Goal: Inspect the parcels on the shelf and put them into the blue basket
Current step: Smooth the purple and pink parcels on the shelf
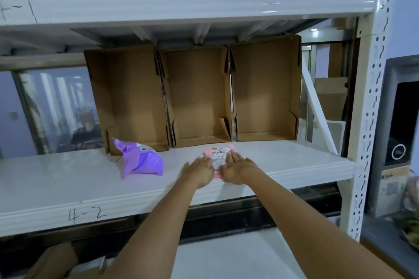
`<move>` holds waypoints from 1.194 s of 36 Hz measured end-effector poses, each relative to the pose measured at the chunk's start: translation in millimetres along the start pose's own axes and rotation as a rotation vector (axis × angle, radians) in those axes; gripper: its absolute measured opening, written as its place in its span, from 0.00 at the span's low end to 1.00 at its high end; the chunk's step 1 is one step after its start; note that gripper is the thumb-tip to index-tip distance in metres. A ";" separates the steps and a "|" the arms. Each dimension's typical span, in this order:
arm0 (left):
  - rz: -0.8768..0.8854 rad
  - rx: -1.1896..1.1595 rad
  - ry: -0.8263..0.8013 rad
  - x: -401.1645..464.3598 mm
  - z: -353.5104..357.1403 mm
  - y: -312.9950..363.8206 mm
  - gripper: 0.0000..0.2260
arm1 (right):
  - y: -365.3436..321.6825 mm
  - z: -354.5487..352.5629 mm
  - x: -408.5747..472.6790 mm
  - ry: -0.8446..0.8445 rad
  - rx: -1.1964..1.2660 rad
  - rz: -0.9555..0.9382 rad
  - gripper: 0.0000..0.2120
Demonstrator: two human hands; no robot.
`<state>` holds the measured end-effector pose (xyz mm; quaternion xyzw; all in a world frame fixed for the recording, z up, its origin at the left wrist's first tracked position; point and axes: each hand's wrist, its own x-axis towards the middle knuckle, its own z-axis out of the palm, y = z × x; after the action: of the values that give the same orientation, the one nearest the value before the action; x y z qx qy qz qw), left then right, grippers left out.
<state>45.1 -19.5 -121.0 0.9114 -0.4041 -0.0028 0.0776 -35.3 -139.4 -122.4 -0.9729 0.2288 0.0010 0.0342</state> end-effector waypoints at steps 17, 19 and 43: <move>-0.238 -0.125 0.592 -52.8 -88.4 -92.9 0.09 | -33.2 -50.5 -12.0 0.365 0.012 -0.011 0.22; -0.356 -0.118 0.593 -62.5 -91.8 -110.9 0.11 | -54.3 -55.8 -13.4 0.304 0.066 -0.044 0.20; -0.253 -0.206 0.555 -65.7 -37.4 -130.6 0.05 | -177.0 -17.6 -9.5 0.359 0.088 -0.078 0.13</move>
<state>99.6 120.6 -106.6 0.9077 -0.2486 0.1956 0.2757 34.8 21.7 -93.0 -0.9632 0.1930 -0.1838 0.0352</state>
